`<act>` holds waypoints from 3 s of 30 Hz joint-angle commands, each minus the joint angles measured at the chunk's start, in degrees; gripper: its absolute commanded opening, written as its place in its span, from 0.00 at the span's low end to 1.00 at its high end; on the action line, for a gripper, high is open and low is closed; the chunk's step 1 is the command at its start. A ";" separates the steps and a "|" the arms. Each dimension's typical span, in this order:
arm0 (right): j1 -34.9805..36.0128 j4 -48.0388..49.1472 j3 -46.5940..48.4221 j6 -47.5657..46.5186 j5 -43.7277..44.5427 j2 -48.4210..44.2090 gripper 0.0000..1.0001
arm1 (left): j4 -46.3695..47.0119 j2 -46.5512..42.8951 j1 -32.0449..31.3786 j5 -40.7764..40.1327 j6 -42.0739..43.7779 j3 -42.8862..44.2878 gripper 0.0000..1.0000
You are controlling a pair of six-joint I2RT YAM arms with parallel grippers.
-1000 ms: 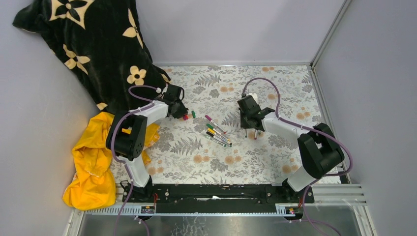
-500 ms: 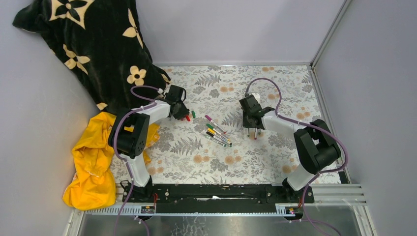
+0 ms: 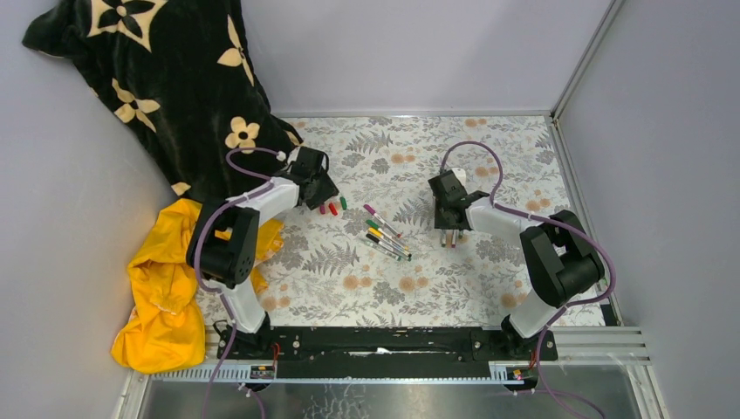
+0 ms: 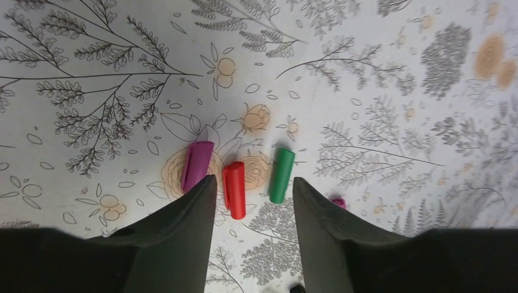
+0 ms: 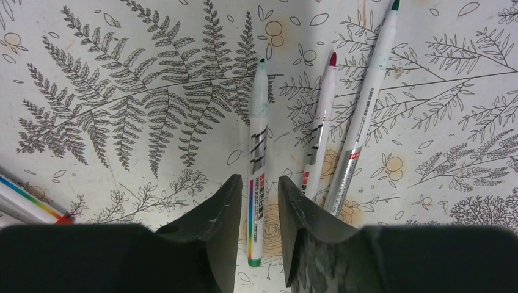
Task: Open the pen caps
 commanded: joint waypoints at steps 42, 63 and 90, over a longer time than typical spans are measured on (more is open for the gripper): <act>12.64 -7.35 26.09 -14.50 -15.31 16.54 0.54 | 5.21 -35.11 -1.18 12.58 -4.90 -13.53 0.81; 13.57 -6.88 23.76 -15.29 -12.62 18.92 0.51 | 6.26 -37.21 -1.18 11.82 -6.26 -14.50 0.81; 13.67 -3.95 17.34 -12.62 -18.41 10.88 0.00 | 9.84 -26.58 -1.67 15.68 -6.99 -14.12 0.81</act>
